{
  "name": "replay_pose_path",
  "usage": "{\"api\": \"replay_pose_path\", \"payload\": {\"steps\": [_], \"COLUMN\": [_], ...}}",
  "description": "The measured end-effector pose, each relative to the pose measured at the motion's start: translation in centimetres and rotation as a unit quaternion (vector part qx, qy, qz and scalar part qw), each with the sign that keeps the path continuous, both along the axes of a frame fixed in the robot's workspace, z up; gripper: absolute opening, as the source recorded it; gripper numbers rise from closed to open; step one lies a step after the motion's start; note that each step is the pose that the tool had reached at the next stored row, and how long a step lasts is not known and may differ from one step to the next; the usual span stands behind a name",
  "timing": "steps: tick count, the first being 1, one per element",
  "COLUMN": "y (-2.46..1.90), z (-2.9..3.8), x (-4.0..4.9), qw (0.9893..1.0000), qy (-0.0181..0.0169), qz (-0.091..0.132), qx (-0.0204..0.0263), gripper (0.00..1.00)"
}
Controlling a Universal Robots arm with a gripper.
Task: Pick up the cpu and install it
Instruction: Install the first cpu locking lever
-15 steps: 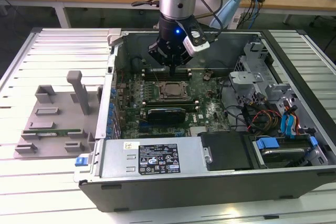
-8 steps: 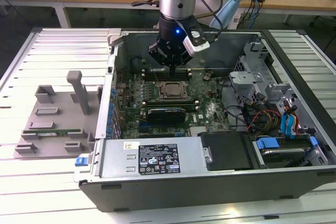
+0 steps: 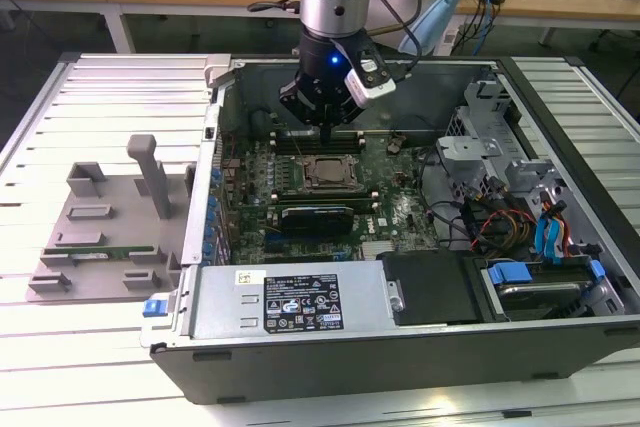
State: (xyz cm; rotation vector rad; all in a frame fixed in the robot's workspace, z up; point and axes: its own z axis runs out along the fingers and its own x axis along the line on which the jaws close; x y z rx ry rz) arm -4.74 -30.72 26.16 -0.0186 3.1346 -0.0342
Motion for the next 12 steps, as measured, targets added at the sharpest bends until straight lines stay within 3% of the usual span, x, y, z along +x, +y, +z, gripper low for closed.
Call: {"api": "replay_pose_path", "payload": {"steps": [5,12], "y": [0.0,0.01], "z": [0.0,0.0], "x": [-0.22,-1.56], "qw": [1.0,1.0], "qy": [0.0,0.0], "qz": [0.0,0.0], "qx": [0.0001,0.0], "gripper": [0.11,0.11]}}
